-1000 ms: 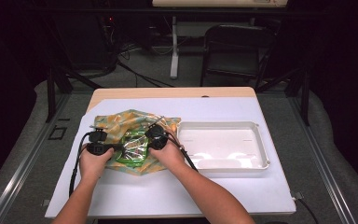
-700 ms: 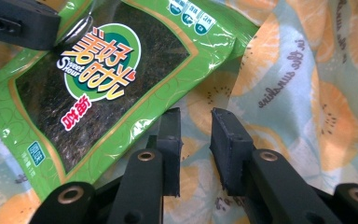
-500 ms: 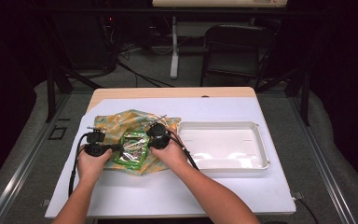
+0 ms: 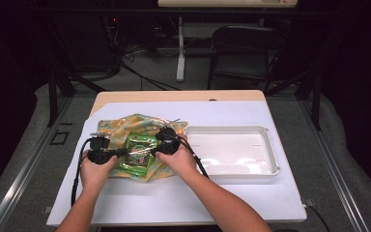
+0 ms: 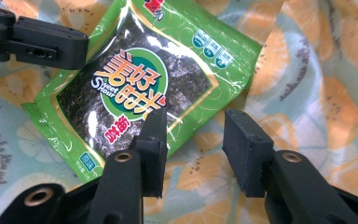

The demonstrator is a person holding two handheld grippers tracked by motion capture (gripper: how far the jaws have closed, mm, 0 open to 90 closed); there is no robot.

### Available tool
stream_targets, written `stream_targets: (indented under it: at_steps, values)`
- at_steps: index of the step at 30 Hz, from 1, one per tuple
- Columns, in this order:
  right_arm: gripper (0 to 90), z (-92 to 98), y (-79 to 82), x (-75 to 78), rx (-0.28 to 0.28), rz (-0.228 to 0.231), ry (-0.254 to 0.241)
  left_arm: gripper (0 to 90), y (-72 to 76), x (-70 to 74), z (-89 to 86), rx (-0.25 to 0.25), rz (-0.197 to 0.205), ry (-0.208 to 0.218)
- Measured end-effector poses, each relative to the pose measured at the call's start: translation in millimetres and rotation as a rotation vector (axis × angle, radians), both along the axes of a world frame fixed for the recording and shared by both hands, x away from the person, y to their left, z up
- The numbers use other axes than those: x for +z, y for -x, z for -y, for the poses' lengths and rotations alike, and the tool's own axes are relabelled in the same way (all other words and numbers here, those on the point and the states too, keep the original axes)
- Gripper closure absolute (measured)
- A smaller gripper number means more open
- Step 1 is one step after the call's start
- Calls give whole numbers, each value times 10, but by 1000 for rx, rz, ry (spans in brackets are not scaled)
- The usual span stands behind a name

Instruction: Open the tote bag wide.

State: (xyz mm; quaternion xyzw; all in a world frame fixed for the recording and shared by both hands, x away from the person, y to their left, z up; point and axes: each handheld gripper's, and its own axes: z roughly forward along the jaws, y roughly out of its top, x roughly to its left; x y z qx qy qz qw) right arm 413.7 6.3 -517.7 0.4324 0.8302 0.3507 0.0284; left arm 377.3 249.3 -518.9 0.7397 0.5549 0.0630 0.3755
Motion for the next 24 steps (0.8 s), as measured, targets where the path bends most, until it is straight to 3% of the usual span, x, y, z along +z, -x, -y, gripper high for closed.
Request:
stream_targets:
  at_steps: [5,11,17,24]
  values:
    - [569,-19,-35,-72,-2,-75,-25,897,24,9,6,0,8,-6]
    - [553,-75,-32,-137,-3,-114,-27,897,30,1,6,-3,9,-15]
    - [541,-71,-71,-179,12,-188,-47,898,33,2,7,-2,12,-15]
    - [588,-79,-44,-137,0,-142,-51,896,48,22,9,-4,14,-9]
